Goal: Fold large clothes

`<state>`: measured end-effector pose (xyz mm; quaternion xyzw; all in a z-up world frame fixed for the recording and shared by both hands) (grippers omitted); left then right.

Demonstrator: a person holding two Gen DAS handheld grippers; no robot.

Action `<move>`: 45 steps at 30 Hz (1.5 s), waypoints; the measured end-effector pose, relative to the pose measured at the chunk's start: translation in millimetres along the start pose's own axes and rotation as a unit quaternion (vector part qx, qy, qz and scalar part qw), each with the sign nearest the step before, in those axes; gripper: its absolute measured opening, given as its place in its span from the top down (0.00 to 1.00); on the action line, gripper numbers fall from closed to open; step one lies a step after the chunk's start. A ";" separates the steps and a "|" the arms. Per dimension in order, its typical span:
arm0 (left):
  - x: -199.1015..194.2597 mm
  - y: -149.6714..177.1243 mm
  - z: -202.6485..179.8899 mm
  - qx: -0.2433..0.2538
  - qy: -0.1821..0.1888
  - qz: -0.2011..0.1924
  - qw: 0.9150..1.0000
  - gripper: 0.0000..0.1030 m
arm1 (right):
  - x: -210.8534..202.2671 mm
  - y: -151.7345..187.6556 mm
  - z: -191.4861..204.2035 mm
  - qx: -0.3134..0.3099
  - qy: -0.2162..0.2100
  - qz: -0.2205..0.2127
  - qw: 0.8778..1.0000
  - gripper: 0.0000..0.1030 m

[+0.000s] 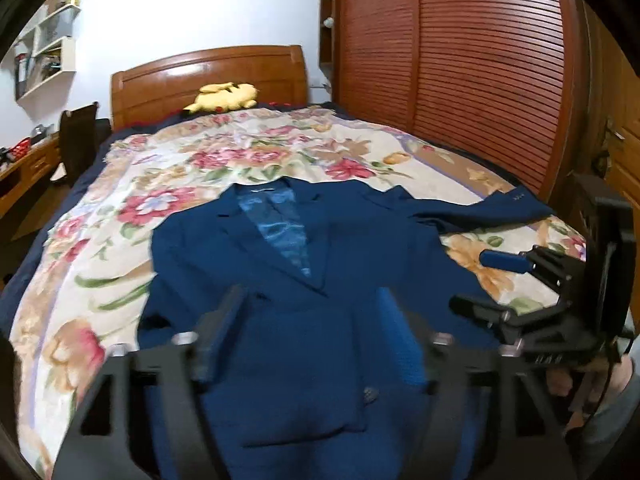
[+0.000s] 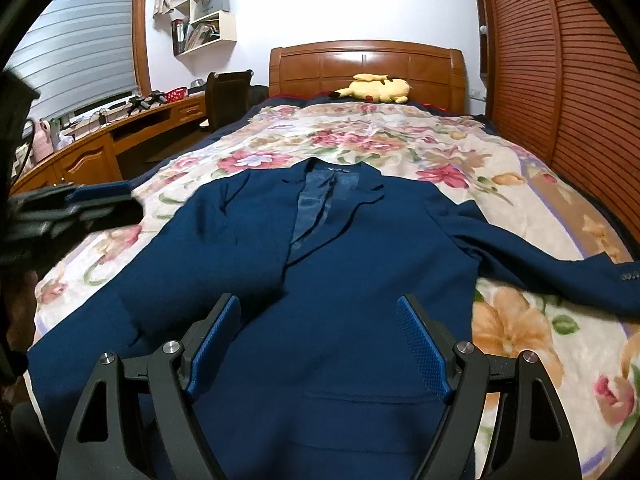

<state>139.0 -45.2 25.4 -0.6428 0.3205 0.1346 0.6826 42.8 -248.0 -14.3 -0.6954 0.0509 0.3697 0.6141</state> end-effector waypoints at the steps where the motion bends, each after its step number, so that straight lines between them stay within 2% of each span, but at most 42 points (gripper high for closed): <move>1: -2.7 3.7 4.9 -0.004 -0.005 -0.004 1.000 0.23 | 0.0 -0.3 2.2 -0.001 -0.003 0.000 1.000 0.21; 8: -16.2 45.8 60.9 -0.038 -0.063 -0.013 0.997 0.23 | 14.8 -5.9 29.7 -0.019 -0.030 0.005 0.999 0.21; 12: -18.4 69.1 85.6 -0.054 -0.082 -0.009 0.995 0.23 | 30.1 -5.8 50.8 -0.039 -0.053 0.016 0.998 0.29; 15: -21.5 83.7 101.8 -0.063 -0.094 -0.010 0.994 0.23 | 43.2 -3.2 68.9 -0.057 -0.069 0.028 0.996 0.32; 28: -24.2 114.0 129.3 -0.067 -0.093 0.008 0.993 0.23 | 98.0 2.2 127.5 -0.119 -0.119 0.080 0.982 0.32; 35: -24.5 121.9 133.4 -0.071 -0.090 0.011 0.993 0.23 | 117.5 9.4 141.5 -0.149 -0.120 0.109 0.975 0.32; 37: -25.4 122.7 133.3 -0.071 -0.090 0.010 0.993 0.23 | 121.4 10.1 139.3 -0.146 -0.118 0.116 0.975 0.42; 39: -25.1 123.2 133.6 -0.067 -0.092 0.010 0.993 0.23 | 124.7 9.7 136.0 -0.144 -0.112 0.118 0.976 0.67; 41: -25.8 123.1 133.3 -0.063 -0.094 0.010 0.994 0.23 | 127.2 8.2 134.8 -0.147 -0.104 0.115 0.977 0.87; 45: -28.5 119.7 125.9 -0.053 -0.094 0.003 0.994 0.23 | 111.6 -3.2 127.4 -0.138 -0.073 0.076 0.985 0.93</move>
Point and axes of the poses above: each gripper's, at about its wrist camera, not at the fingertips, and x roughly the way its jaws point, z to its left, y to its underside, the point moved 9 cm from there along x, roughly the way its jaws point, and after that the axes turned 4 degrees about z, right-handed, at the moved point
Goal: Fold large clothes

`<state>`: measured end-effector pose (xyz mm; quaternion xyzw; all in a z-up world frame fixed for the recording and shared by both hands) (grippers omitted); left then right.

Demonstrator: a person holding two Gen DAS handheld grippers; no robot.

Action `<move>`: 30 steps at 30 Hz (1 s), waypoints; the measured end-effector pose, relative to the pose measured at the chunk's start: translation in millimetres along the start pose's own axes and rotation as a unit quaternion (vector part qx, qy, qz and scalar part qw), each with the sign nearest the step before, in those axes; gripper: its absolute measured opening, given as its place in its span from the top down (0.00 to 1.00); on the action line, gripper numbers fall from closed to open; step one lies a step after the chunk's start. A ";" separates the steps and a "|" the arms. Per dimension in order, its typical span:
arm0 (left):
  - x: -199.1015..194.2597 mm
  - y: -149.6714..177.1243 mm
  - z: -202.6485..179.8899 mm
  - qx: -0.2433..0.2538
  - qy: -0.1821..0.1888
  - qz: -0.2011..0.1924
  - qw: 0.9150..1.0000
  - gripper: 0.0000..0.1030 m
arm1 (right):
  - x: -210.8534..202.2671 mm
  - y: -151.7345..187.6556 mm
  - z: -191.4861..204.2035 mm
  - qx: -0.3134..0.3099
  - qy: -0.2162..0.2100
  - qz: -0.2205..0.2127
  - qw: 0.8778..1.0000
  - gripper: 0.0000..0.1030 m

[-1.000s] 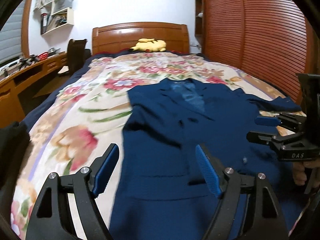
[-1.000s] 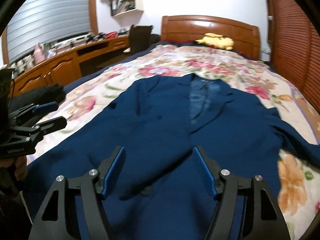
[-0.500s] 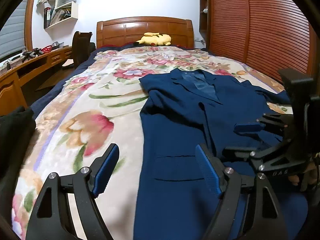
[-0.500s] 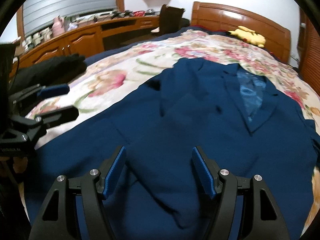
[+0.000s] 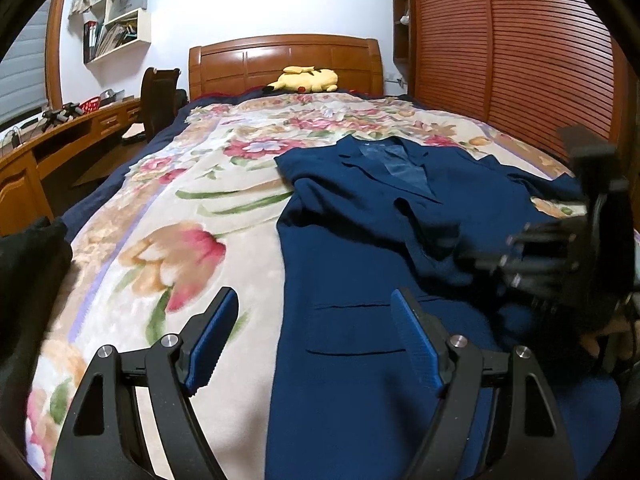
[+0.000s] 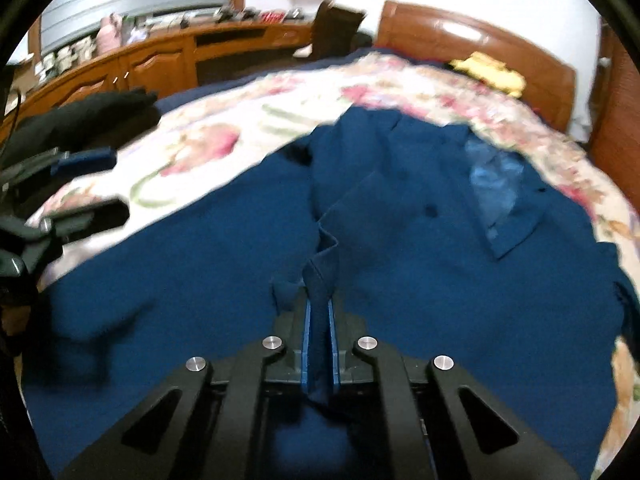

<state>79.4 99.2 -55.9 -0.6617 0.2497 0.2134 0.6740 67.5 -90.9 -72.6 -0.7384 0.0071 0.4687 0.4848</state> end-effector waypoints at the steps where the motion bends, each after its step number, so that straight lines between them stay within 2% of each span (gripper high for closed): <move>1: -1.6 -1.4 -2.2 0.000 0.003 -0.003 1.000 0.23 | -7.1 -2.2 -2.6 0.009 0.010 -0.014 1.000 0.93; 7: -5.4 -11.4 -17.7 -0.008 0.026 -0.014 1.000 0.23 | -66.0 -6.9 -68.2 0.091 0.083 -0.086 0.989 0.93; 12: -4.6 -19.7 -35.7 -0.006 0.043 -0.020 0.999 0.23 | -107.0 6.3 -113.1 0.121 0.154 -0.120 0.973 0.93; 16: -2.6 -24.3 -48.6 -0.003 0.053 -0.023 0.998 0.23 | -124.9 27.4 -124.0 0.134 0.189 -0.126 0.965 0.93; 20: 1.0 -24.4 -55.7 0.002 0.057 -0.021 0.998 0.23 | -120.1 58.2 -113.0 0.135 0.195 -0.093 0.967 0.93; 23: 3.6 -21.0 -57.6 0.005 0.058 -0.015 0.998 0.23 | -110.0 80.9 -94.2 0.151 0.136 -0.055 0.978 0.93; 25: 4.3 -18.4 -57.4 0.006 0.057 -0.012 0.998 0.23 | -106.9 88.6 -87.0 0.147 0.129 -0.039 0.980 0.87; 28: 4.5 -18.3 -56.5 0.004 0.058 -0.011 0.998 0.23 | -112.0 92.7 -80.9 0.139 0.127 -0.035 0.981 0.70; 30: 4.6 -17.9 -56.3 0.002 0.057 -0.012 0.998 0.23 | -124.5 91.2 -78.1 0.138 0.119 -0.047 0.982 0.47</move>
Point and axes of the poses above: each gripper's, at about its wrist camera, not at the fingertips, and x roughly the way its jaws point, z to its left, y to its underside, the point moved 9 cm from there along x, roughly the way its jaws point, and after that the axes turned 4 degrees about z, right-handed, at the moved point
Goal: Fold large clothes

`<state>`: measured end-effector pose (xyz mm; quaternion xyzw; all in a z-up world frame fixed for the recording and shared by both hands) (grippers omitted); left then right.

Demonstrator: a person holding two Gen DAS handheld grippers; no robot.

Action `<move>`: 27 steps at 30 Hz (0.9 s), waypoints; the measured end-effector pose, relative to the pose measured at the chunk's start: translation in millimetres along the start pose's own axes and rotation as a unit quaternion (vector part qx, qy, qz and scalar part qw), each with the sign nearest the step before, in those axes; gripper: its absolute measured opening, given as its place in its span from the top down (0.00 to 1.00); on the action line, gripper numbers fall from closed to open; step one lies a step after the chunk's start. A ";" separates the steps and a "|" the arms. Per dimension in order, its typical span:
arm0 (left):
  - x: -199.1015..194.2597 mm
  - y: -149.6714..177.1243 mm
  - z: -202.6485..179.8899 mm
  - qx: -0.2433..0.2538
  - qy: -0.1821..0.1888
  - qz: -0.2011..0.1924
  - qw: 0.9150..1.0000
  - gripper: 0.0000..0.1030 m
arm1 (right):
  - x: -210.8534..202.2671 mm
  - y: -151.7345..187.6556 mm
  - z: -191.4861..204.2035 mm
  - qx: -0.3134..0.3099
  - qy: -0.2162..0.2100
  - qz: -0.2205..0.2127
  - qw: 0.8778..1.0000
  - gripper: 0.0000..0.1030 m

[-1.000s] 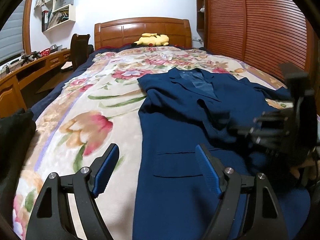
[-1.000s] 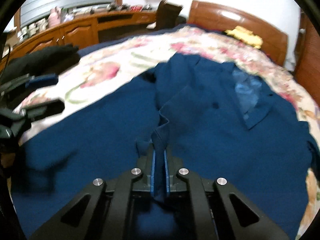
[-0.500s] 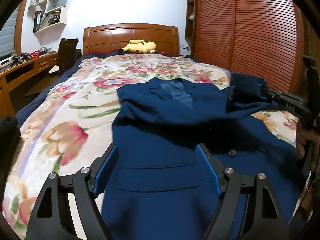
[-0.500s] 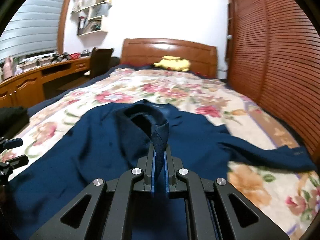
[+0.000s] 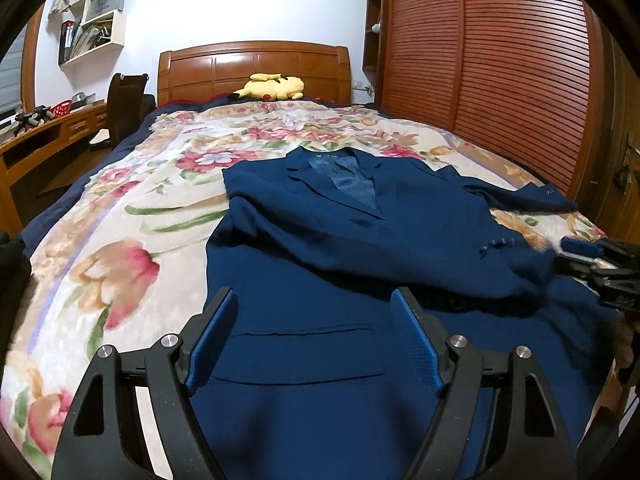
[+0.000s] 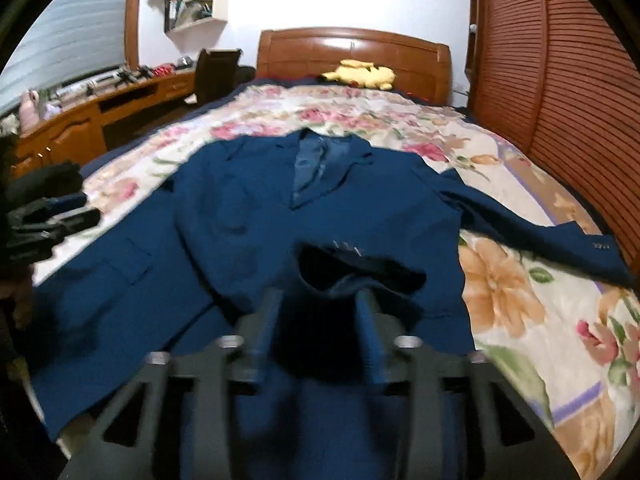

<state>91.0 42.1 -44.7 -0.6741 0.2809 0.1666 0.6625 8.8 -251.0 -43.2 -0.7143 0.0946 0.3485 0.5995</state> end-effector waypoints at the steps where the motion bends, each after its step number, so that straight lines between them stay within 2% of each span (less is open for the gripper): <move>1: 0.2 0.0 0.1 -0.001 0.000 0.000 1.000 0.23 | -5.6 -2.1 -0.9 -0.001 0.002 -0.006 1.000 0.46; 5: 1.8 1.0 0.6 -0.001 -0.001 0.001 1.000 0.23 | -30.0 -3.6 -14.8 -0.006 0.006 -0.026 1.000 0.45; 7: 3.1 2.1 1.2 -0.002 -0.002 0.004 1.000 0.23 | -29.9 -4.5 -22.0 -0.011 0.026 -0.027 0.999 0.45; 11: 5.7 4.7 1.9 -0.002 -0.003 0.009 1.000 0.23 | 0.9 -0.3 -35.9 -0.022 0.058 0.002 0.998 0.45; 13: 6.4 6.1 2.4 -0.003 -0.003 0.011 1.000 0.23 | 24.6 3.2 -45.3 -0.019 0.065 0.032 0.997 0.45; 21: 10.2 12.0 2.2 -0.002 -0.003 0.021 1.000 0.23 | 96.5 21.4 -71.2 0.013 0.022 0.129 0.991 0.45; 24: 10.5 12.0 2.3 -0.003 -0.003 0.022 1.000 0.23 | 106.0 19.8 -71.8 0.031 -0.009 0.137 0.990 0.45; 25: 10.5 12.2 2.3 -0.003 -0.003 0.022 1.000 0.23 | 108.8 16.4 -72.1 0.032 -0.017 0.138 0.990 0.47; 27: 11.2 13.4 1.6 -0.004 -0.002 0.024 1.000 0.23 | 111.7 11.9 -71.2 0.016 -0.031 0.138 0.990 0.76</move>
Point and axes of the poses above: each gripper's, at about its wrist camera, not at the fingertips, and x roughly the way its jaws point, z to its left, y to its underside, the point moved 9 cm from there along x, roughly the way its jaws point, and after that the axes turned 4 degrees about z, right-handed, at the moved point
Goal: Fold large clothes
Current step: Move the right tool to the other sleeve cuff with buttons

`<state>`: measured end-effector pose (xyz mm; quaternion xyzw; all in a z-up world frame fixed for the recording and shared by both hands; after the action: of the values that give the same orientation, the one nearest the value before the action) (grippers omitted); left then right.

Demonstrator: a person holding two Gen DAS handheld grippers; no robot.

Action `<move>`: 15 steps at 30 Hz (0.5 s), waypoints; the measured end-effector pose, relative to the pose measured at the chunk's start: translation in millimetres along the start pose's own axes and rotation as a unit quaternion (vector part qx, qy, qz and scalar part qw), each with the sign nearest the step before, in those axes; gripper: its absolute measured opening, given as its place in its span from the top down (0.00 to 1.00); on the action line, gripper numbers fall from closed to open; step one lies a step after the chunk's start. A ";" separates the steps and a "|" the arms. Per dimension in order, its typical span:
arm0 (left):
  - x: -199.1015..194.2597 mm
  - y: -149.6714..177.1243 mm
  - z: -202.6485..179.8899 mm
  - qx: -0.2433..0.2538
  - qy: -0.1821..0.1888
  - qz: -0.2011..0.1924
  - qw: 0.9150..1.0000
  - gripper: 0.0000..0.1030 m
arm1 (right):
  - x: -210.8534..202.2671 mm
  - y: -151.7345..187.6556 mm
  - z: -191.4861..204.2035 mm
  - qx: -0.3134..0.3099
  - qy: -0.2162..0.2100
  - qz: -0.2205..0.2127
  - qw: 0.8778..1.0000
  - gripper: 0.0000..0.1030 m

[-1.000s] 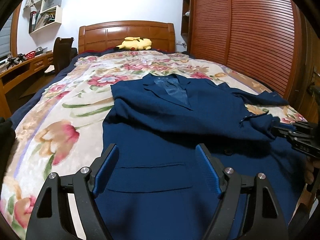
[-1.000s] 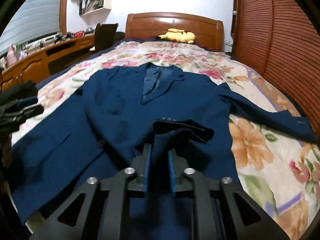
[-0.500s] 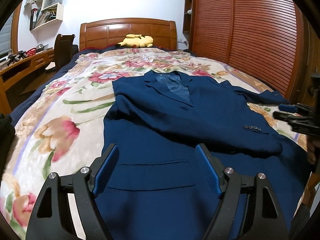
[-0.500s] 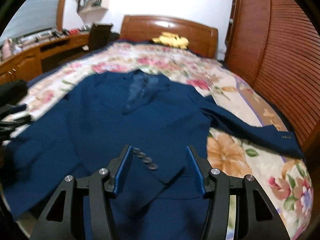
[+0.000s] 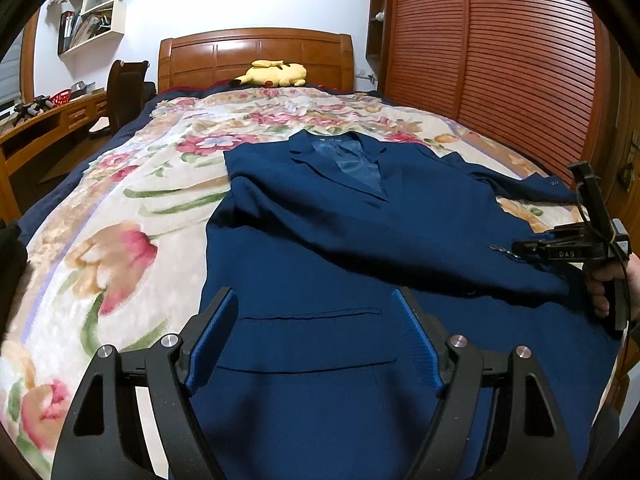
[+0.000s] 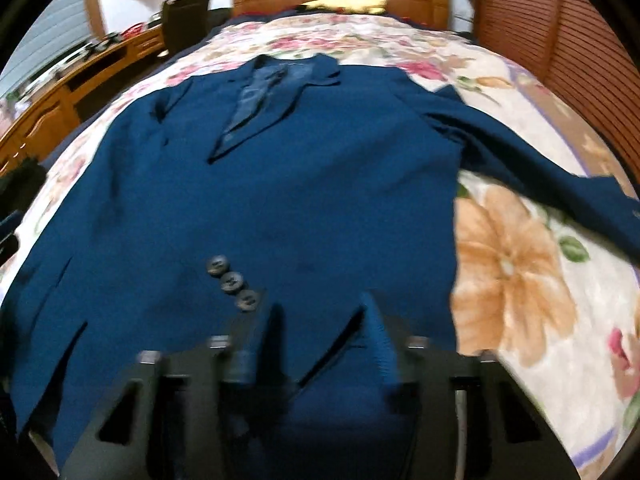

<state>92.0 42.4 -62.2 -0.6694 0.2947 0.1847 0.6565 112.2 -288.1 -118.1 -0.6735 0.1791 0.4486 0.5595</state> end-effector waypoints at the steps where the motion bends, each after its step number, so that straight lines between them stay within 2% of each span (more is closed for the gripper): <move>1: 0.4 0.6 -0.7 0.000 0.000 0.001 1.000 0.23 | -1.1 -2.2 -1.1 -0.014 0.007 -0.001 1.000 0.83; 2: 1.0 0.8 -0.7 -0.001 0.000 0.002 1.000 0.23 | -1.2 -3.6 0.3 -0.028 0.013 -0.002 1.000 0.90; 3: 1.4 1.1 -1.2 -0.001 -0.001 0.002 1.000 0.23 | -4.1 -7.2 1.5 -0.038 0.015 -0.011 0.999 0.92; 7: 1.3 1.0 -1.5 -0.001 -0.001 0.002 1.000 0.23 | -44.7 -33.1 -3.5 -0.040 0.034 -0.099 0.994 0.93; 8: 1.3 1.0 -1.4 -0.001 0.000 0.002 1.000 0.23 | -56.0 -39.2 -8.2 -0.033 0.047 -0.121 0.991 0.94; 10: 1.8 0.7 -0.7 -0.002 0.000 0.003 1.000 0.23 | -73.1 -50.2 -29.7 0.002 0.101 -0.151 0.983 0.94; 11: 1.8 1.3 -1.4 -0.003 0.000 0.003 1.000 0.23 | -74.0 -52.3 -40.5 0.019 0.126 -0.149 0.981 0.94; 14: 1.3 2.1 1.0 -0.007 0.000 0.002 1.000 0.23 | -48.3 -46.6 -45.4 0.013 0.117 -0.096 0.988 0.94; 15: 1.4 1.9 2.2 -0.007 0.000 0.002 1.000 0.23 | -40.4 -43.4 -46.5 0.009 0.126 -0.081 0.989 0.90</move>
<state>92.1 44.4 -64.6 -0.6735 0.2948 0.1887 0.6510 141.6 -327.8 -61.2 -0.7317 0.1966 0.3117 0.5735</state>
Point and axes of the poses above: each gripper's, at about its wrist camera, not at the fingertips, and x roughly the way its jaws point, z to its left, y to its underside, the point moved 9 cm from there along x, roughly the way its jaws point, and after that the axes turned 4 degrees about z, right-handed, at the moved point
